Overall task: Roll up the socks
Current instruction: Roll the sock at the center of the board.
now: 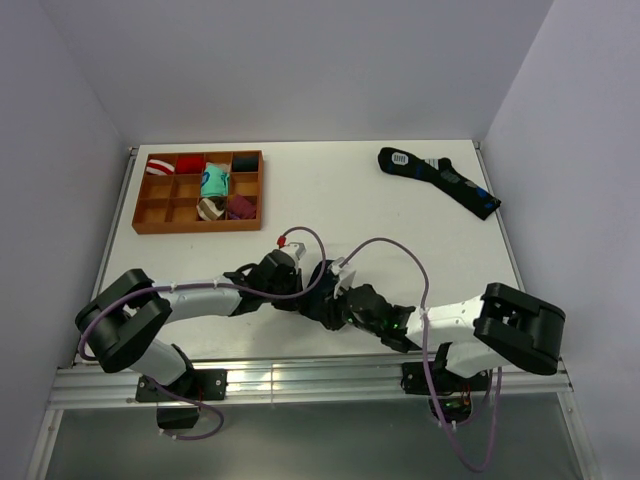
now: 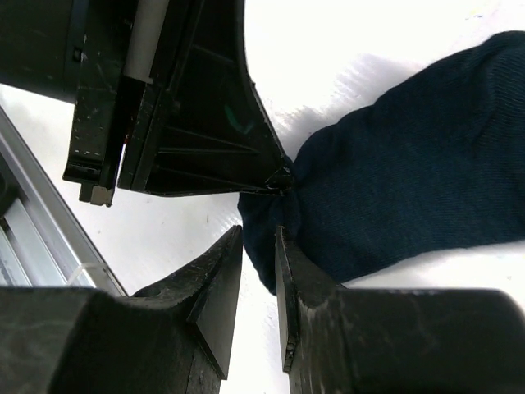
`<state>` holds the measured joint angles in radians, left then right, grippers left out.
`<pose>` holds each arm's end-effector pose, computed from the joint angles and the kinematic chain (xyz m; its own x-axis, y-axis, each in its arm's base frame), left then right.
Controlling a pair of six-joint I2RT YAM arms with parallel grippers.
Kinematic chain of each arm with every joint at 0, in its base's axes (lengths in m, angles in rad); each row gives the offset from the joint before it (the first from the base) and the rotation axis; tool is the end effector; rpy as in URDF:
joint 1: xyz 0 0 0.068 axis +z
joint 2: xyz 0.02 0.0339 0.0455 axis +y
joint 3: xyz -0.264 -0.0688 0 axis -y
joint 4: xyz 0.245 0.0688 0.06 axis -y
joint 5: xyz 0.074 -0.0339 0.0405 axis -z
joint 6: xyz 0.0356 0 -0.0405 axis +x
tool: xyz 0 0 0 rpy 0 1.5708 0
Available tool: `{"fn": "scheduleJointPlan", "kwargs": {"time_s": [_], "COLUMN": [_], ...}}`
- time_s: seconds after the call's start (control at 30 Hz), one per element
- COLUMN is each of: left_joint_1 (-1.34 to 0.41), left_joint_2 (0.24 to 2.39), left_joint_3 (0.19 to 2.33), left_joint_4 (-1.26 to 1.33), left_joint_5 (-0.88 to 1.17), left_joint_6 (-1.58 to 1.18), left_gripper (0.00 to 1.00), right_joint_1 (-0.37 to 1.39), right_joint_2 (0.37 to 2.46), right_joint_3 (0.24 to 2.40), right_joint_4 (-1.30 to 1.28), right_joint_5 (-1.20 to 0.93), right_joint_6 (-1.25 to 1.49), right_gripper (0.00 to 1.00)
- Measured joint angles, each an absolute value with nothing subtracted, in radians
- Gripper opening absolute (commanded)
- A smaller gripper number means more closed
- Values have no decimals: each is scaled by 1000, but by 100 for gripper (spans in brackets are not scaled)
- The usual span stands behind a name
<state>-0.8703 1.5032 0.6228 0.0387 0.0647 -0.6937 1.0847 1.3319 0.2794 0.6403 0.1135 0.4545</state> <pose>0.1771 -0.2136 0.1445 -0.8752 0.0482 -0.4814 0.3006 0.8338 -0.4630 0.1116 0.2026 0.1431 -0.5325 -0.0742 -0.8431 -0.6636 0.6550 0.3615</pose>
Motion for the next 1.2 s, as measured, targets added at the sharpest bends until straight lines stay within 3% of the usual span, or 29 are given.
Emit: {"fn": "scheduleJointPlan", "kwargs": {"time_s": [0.8, 0.97, 1.2], "left_joint_1": [-853, -850, -846], "left_joint_2": [1502, 1502, 1502], "left_joint_3": [629, 629, 629], "left_joint_4": [17, 17, 16], "left_joint_5": [88, 91, 98], "left_joint_6": [-692, -692, -692], "left_gripper": [0, 0, 0], "right_joint_1": [1141, 1149, 1184], "right_joint_2": [1488, 1492, 1505], "right_joint_3": [319, 300, 300], "right_joint_4": [697, 725, 735], "right_joint_5": [180, 205, 263], "right_joint_6": [442, 460, 463], "right_gripper": [31, 41, 42]}}
